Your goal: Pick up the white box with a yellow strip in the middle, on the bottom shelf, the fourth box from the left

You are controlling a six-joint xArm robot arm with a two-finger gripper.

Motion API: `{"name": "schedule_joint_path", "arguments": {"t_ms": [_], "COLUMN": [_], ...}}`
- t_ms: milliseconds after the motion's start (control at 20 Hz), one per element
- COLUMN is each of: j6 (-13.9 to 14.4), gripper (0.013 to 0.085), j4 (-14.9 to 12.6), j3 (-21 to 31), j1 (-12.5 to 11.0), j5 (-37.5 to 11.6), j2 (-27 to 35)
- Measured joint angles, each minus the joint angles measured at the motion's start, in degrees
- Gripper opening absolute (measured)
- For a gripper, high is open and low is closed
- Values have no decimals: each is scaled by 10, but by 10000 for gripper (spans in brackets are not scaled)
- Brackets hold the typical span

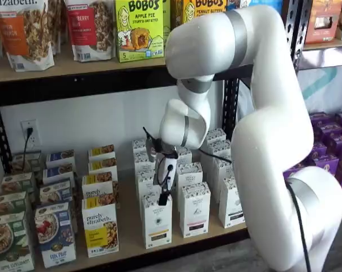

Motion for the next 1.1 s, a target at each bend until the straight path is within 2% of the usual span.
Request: {"name": "schedule_joint_path", "arguments": {"t_ms": [450, 950, 1100], "j6": [-1, 35, 42], "gripper": [850, 850, 850], "j4": [-6, -66, -76], "j3": [-43, -98, -112], "j1": [-7, -27, -29], "j5": [-12, 12, 16], "j2": [41, 85, 99]}}
